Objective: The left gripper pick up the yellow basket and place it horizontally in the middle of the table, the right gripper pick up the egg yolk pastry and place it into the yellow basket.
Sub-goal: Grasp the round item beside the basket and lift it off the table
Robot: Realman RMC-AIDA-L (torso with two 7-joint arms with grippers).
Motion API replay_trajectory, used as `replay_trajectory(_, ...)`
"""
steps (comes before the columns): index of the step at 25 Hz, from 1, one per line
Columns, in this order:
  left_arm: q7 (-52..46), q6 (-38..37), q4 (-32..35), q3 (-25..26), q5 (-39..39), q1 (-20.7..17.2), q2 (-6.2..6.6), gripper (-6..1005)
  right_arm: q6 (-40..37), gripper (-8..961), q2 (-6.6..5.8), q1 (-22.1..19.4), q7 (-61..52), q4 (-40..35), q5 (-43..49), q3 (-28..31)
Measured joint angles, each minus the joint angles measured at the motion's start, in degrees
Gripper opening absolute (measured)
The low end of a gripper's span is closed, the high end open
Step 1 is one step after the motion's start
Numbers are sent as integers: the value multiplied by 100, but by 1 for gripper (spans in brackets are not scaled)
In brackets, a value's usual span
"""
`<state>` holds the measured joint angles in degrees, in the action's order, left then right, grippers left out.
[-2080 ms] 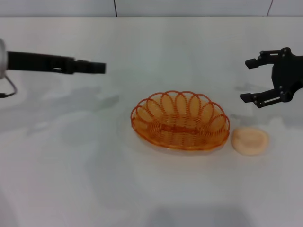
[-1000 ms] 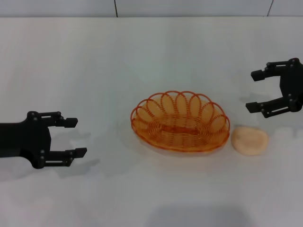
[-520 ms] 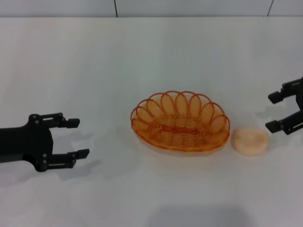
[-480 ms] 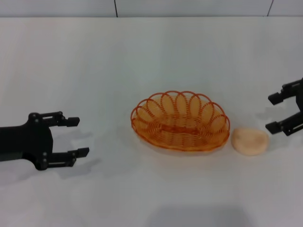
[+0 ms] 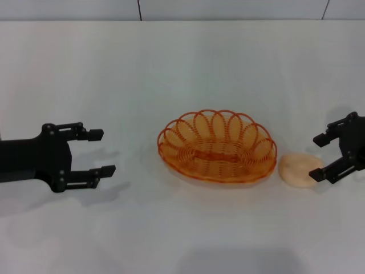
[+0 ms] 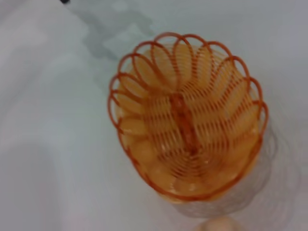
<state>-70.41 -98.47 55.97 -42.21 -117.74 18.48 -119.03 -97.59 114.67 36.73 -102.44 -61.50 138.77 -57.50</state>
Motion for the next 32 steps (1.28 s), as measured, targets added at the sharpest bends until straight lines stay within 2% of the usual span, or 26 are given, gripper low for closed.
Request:
replay_trajectory(11,28,37,-186,-50,-6,208,-6,739,551,853,50,36,-78,295,188,-285)
replay_trajectory(19,27,56,-201,-50,-39,231,-6,739,597,738,54,26,-77,297,157,-402)
replay_trajectory(32,43,68,-201,-59,-63,235,-6,734,475,259,63,53,-44,297,108,-418)
